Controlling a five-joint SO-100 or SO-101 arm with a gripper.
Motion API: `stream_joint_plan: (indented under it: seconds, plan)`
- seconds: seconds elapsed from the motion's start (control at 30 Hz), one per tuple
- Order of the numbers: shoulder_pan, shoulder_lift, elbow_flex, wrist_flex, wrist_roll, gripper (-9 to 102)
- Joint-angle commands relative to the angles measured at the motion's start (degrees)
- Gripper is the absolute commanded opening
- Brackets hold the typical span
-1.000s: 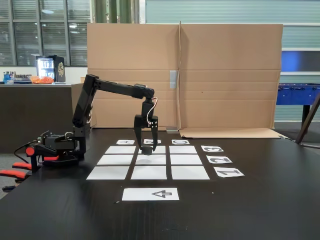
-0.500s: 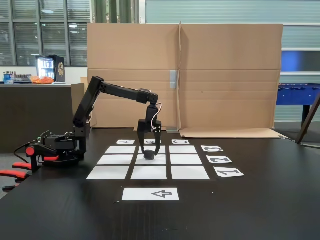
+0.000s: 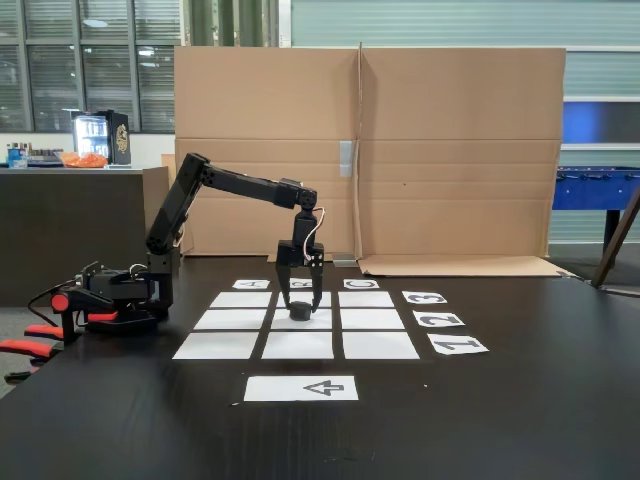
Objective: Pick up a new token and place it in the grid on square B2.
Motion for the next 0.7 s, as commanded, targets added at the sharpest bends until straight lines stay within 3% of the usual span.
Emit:
stream_joint_plan:
  seconds: [0.0, 0.67]
  plan:
    - [0.09, 0.18, -1.93, -0.44, -0.35, 13]
    - [0.62, 4.22, 1.23, -0.53, 0.26, 21]
